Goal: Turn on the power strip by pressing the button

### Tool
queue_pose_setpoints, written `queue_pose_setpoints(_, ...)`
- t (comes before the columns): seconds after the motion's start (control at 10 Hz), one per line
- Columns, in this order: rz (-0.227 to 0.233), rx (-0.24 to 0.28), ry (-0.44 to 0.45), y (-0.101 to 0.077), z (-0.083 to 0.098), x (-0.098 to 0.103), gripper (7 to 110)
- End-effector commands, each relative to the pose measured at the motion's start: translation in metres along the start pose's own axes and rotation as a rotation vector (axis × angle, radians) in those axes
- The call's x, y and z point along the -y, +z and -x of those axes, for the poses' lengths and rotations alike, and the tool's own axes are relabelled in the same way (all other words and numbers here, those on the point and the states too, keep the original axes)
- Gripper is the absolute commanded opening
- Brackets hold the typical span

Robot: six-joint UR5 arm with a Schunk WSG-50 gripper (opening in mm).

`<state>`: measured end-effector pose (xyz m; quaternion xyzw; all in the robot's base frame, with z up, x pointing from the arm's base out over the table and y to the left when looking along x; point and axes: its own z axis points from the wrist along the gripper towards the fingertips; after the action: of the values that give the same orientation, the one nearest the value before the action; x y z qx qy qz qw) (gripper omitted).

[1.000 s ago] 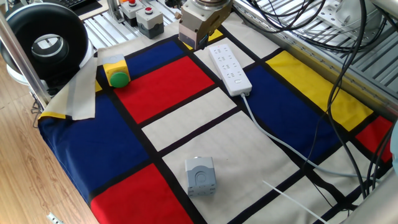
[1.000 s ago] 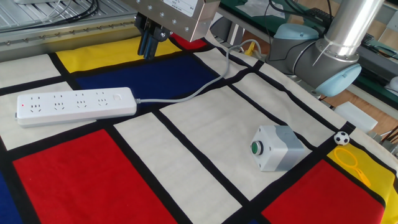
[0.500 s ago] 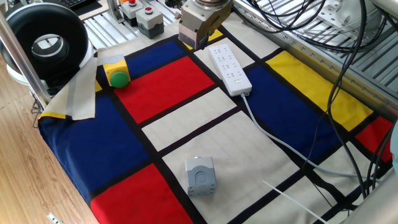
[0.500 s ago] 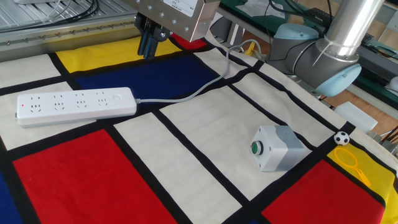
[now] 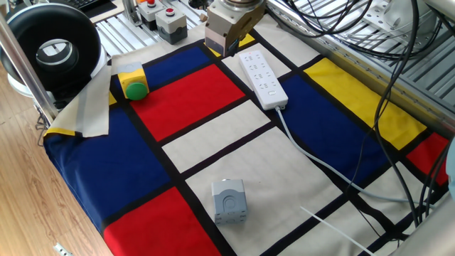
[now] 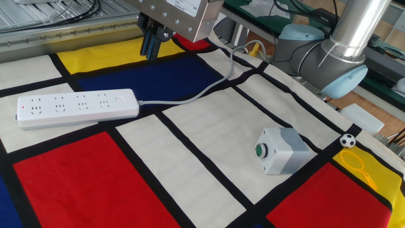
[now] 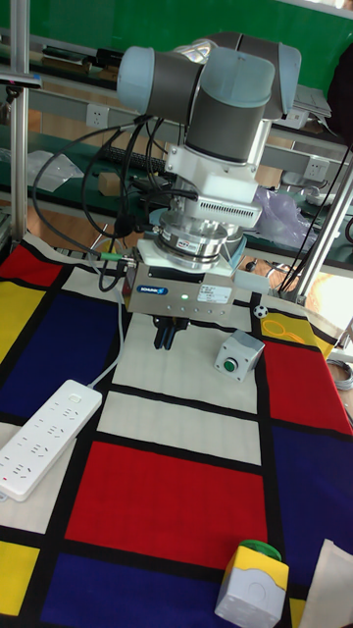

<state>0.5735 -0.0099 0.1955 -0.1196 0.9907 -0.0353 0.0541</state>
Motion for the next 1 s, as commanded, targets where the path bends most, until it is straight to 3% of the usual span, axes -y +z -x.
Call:
queue_pose_setpoints(0.0, 0.004, -0.006, -0.008, -0.002, -0.002, 0.0, 7)
queue_pose_setpoints(0.6, -0.005, -0.037, -0.042, -0.001, -0.009, 0.003, 7)
queue_pose_setpoints(0.8, 0.016, -0.033, -0.006, 0.002, -0.008, 0.0, 7)
queue_pose_setpoints(0.9, 0.065, -0.023, 0.017, 0.007, -0.008, -0.007, 7)
